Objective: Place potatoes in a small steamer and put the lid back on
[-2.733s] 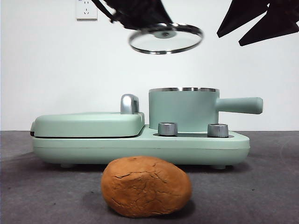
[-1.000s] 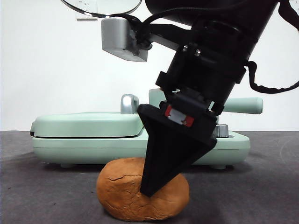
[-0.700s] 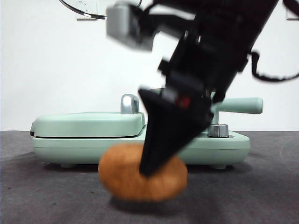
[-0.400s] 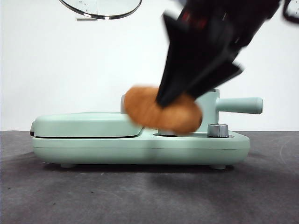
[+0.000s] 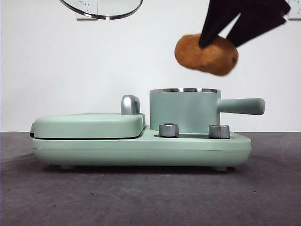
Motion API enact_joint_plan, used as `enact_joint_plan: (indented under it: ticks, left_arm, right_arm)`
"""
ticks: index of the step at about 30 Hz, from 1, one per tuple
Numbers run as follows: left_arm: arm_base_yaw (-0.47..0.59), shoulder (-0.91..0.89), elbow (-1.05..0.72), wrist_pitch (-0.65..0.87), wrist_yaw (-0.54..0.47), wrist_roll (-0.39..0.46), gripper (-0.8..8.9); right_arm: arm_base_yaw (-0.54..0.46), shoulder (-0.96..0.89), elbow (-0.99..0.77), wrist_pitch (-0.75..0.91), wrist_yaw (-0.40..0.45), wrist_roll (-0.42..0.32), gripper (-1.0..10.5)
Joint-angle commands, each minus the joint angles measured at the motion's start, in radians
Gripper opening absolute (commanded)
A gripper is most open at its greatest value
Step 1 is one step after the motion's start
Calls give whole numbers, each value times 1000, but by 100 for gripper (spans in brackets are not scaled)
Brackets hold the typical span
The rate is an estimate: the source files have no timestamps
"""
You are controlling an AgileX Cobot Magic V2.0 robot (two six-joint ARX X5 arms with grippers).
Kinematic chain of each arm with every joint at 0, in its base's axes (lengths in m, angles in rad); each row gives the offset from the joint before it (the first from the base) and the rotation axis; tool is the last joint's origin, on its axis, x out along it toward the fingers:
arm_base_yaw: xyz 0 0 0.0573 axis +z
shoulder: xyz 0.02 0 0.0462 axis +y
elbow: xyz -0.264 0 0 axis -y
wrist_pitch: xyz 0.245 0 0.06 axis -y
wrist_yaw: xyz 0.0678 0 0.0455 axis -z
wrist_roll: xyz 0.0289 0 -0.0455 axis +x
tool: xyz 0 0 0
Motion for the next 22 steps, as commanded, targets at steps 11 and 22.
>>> enact_joint_plan:
  ticks: [11, 22]
  left_arm:
    - [-3, -5, 22, 27, 2, 7, 15]
    - [-3, -5, 22, 27, 2, 7, 15]
  right_arm:
    - [-160, 330, 336, 19, -3, -154, 200]
    - [-219, 594, 525, 23, -34, -178, 200]
